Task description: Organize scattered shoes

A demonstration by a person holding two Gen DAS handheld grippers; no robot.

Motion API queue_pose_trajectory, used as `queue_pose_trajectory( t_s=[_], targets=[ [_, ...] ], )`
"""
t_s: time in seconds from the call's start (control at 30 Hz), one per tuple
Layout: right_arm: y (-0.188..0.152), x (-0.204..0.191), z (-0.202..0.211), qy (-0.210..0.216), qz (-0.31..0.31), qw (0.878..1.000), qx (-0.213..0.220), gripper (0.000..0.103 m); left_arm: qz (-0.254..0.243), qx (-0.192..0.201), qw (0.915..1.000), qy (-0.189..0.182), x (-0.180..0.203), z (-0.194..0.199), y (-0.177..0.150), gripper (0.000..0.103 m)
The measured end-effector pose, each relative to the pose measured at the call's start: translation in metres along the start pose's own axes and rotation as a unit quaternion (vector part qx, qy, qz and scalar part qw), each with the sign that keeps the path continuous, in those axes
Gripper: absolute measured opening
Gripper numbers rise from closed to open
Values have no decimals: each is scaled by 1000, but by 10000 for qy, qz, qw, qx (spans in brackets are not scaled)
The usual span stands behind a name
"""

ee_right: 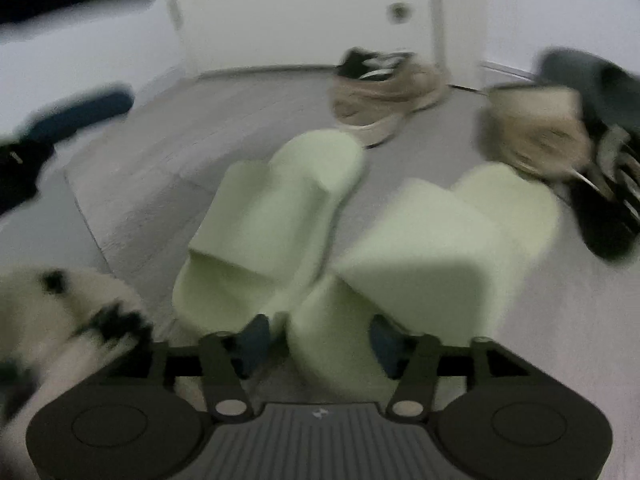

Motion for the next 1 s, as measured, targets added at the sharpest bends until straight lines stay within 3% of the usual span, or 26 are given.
queue_pose_trajectory(
  t_s=[0.07, 0.1, 0.17, 0.27, 0.33, 0.37, 0.5, 0.63, 0.8, 1.0],
  targets=[
    [2, 20, 23, 64, -544, 9971, 520, 92, 31, -7, 10000, 54, -2, 2, 1, 60],
    [5, 35, 35, -53, -904, 9915, 936, 95, 9, -40, 9999, 104, -2, 2, 2, 60],
    [18, 60, 36, -305, -1255, 9836, 1256, 96, -232, -121, 9992, 310, 0, 1, 3, 67],
    [45, 83, 9, -398, -1467, 9814, 1169, 95, -846, -316, 9926, 816, 5, -4, 2, 70],
    [52, 84, -2, -319, -1439, 9834, 1060, 95, -978, -398, 9833, 1479, -3, -8, 2, 70],
    [57, 83, -11, -341, -1388, 9853, 934, 95, -917, -449, 9828, 1540, -6, -9, 2, 70],
    [59, 78, -26, -54, -1154, 9902, 779, 88, -519, -811, 9870, 1290, -19, -22, -3, 70],
    [49, 62, -25, 156, -762, 9955, 549, 85, -466, -953, 9887, 1059, -19, -31, -7, 70],
    [44, 29, -34, 419, -335, 9980, 339, 84, -396, -986, 9900, 932, -19, -32, -7, 70],
    [63, -11, -59, 467, -269, 9983, 223, 84, -228, -978, 9914, 843, -25, -27, -6, 70]
  ],
)
Point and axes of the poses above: each gripper's, at about its wrist camera, not at the fingertips, and z roughly against the way its jaws point, x to its right, y to its top, the point moved 7 cm from there along -z, roughly the way its jaws point, and after that the axes turned 13 degrees about -x, right-handed, at the moved point
